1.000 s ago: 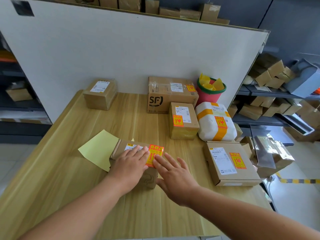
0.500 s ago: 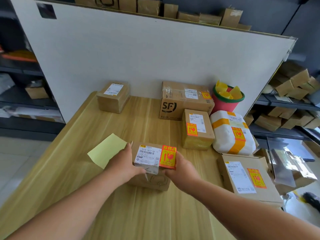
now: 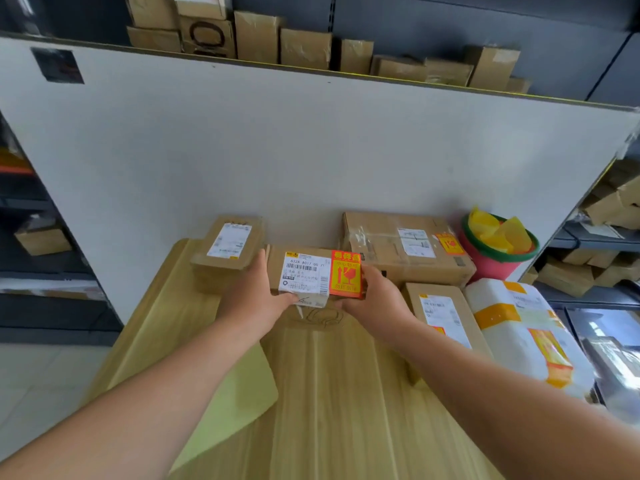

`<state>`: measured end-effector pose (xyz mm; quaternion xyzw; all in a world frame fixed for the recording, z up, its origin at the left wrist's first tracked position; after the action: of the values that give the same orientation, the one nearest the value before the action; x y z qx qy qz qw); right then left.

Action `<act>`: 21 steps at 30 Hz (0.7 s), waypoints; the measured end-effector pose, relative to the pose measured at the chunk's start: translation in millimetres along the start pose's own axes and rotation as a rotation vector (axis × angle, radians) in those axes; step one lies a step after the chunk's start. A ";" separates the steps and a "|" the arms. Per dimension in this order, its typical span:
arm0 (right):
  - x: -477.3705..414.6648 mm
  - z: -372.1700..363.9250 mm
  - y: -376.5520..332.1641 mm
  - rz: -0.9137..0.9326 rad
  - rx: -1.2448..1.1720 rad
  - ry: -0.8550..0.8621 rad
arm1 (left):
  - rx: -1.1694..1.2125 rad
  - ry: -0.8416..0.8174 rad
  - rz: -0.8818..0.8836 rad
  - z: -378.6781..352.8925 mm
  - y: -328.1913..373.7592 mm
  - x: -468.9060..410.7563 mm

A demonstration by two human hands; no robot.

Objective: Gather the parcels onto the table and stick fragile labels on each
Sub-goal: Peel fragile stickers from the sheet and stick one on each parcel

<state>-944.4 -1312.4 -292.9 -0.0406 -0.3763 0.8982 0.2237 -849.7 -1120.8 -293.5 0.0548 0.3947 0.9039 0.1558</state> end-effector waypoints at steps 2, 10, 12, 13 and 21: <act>-29.0 0.6 -6.5 -0.014 -0.017 0.018 | 0.029 0.012 -0.014 0.6 -0.3 -29.5; -130.8 4.4 -12.0 -0.059 -0.044 0.066 | 0.078 0.014 -0.045 -16.0 -1.6 -134.5; -152.1 2.3 -7.3 -0.067 -0.038 0.064 | 0.087 0.006 -0.056 -23.3 -2.9 -155.0; -161.9 0.6 -4.3 -0.073 -0.038 0.064 | 0.089 0.001 -0.060 -27.2 -4.2 -164.6; -221.2 -15.4 17.6 -0.118 0.118 0.024 | 0.072 -0.062 -0.008 -61.0 -27.6 -217.9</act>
<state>-748.9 -1408.8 -337.3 -0.0161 -0.3217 0.9035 0.2827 -650.7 -1216.3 -350.1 0.0866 0.4224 0.8862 0.1693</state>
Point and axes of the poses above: each hand's wrist, its own x-axis away from the middle knuckle, its own z-axis out of the back of the hand, y = z × x, the point moved 10 cm from there along -x, towards the middle knuckle, and after that the axes turned 4 degrees about x, right-handed, at the moved point
